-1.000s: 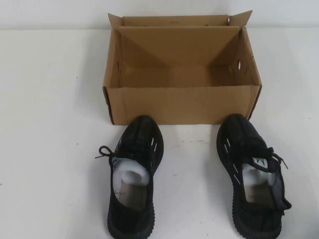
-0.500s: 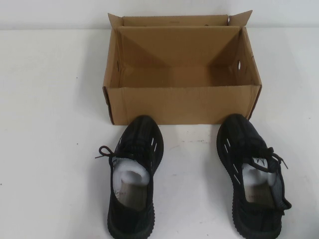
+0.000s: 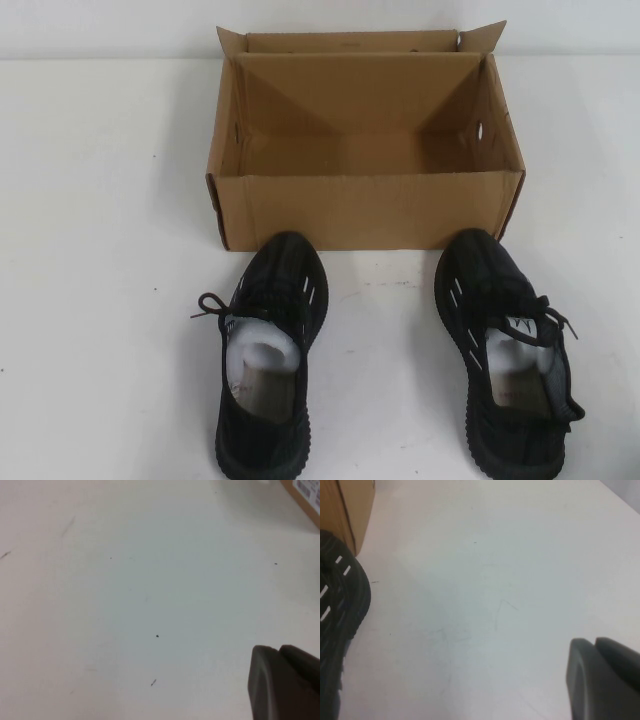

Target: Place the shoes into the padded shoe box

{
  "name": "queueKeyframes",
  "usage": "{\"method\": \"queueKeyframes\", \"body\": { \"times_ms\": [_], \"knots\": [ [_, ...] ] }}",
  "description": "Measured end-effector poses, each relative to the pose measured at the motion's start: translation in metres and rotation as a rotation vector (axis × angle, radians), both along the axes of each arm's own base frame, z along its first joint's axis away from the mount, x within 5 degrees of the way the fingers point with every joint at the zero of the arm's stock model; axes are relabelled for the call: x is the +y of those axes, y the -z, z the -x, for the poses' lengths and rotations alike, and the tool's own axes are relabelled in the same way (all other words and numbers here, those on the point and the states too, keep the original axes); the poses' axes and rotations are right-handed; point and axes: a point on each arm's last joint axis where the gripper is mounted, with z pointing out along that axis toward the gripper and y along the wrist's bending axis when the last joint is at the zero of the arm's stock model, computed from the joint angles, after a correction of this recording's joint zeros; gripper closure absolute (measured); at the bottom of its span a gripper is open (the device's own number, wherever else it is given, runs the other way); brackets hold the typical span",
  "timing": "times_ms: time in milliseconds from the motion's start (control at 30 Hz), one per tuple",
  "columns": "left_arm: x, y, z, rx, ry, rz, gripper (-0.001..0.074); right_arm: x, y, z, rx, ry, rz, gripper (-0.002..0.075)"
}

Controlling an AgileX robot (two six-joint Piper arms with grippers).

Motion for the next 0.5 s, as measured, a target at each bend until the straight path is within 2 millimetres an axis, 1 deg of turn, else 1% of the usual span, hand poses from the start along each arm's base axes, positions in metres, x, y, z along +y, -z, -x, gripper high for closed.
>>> {"method": "queueKeyframes", "body": {
  "times_ms": [233, 333, 500],
  "knots": [
    [0.000, 0.000, 0.000, 0.000, 0.000, 0.000, 0.0739, 0.001, -0.004, -0.001, -0.051, -0.002, -0.026, 0.0733],
    [0.000, 0.000, 0.000, 0.000, 0.000, 0.000, 0.0739, 0.004, -0.008, -0.003, -0.109, -0.003, -0.137, 0.0733],
    [0.000, 0.000, 0.000, 0.000, 0.000, 0.000, 0.0739, 0.006, -0.021, -0.005, -0.268, 0.016, -0.403, 0.0734]
  ]
}}
